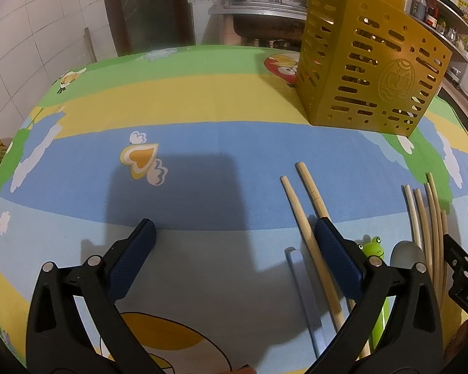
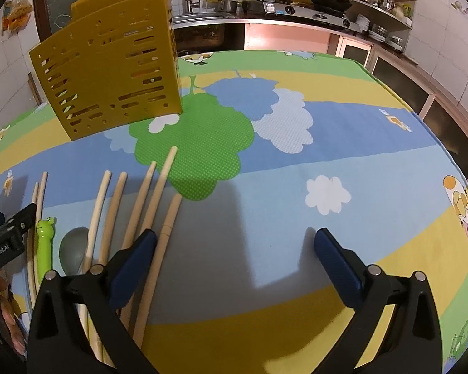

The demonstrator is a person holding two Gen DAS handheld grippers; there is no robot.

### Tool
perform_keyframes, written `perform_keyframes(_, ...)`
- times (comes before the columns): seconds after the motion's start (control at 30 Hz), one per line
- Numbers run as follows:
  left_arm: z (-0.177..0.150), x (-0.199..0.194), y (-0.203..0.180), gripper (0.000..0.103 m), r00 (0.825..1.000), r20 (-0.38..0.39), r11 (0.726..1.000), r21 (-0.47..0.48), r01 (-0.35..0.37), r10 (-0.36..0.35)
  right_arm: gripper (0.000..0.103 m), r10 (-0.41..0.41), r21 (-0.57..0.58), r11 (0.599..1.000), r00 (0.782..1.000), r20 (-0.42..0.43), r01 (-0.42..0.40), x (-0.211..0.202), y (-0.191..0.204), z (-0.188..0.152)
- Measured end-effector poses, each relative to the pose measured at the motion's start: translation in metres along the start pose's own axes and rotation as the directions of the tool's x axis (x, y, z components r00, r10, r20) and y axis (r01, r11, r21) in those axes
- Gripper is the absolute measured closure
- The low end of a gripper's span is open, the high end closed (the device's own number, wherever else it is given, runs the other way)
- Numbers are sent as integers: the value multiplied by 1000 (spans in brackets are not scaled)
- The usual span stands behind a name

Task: Organize utensils
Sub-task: 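Lower both tools toward the loose wooden chopsticks, then close the left tool on a wooden chopstick while the right tool grasps another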

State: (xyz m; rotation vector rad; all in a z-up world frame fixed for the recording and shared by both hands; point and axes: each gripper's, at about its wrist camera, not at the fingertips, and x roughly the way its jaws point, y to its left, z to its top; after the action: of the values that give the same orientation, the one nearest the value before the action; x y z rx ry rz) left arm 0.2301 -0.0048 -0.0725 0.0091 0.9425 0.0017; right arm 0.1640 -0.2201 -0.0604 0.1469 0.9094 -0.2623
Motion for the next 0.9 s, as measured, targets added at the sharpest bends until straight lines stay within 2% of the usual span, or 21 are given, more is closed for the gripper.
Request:
perform_keyframes(0.37, 1, 0, -3, 5, 1000, 2, 1000, -1, -9, 9, 4, 13, 28, 1000, 1000, -10, -13, 3, -4, 0)
perform_keyframes(0.47, 0, -3, -6, 13, 1000, 10, 1000, 7, -7, 7, 9, 7, 33, 999, 1000, -1, -7, 1, 0, -1)
perform_keyframes(0.53, 1, -6, -11, 20, 1000, 18, 1000, 26, -2, 2, 23, 8, 25, 1000, 1000, 13, -8, -2, 4, -1)
perform_keyframes(0.7, 5, -8, -16, 33, 1000, 2, 999, 32, 18, -18, 47, 11, 18, 1000, 1000, 26, -12, -6, 16, 0)
perform_keyframes(0.83, 11, -10, -17, 58, 999, -25, 999, 26, 34, -34, 66, -2, 8, 1000, 1000, 27, 2, -8, 26, 0)
perform_keyframes(0.9, 13, -9, -20, 66, 999, -41, 999, 33, 37, -36, 72, -10, 0, 1000, 1000, 29, 10, -9, 32, 0)
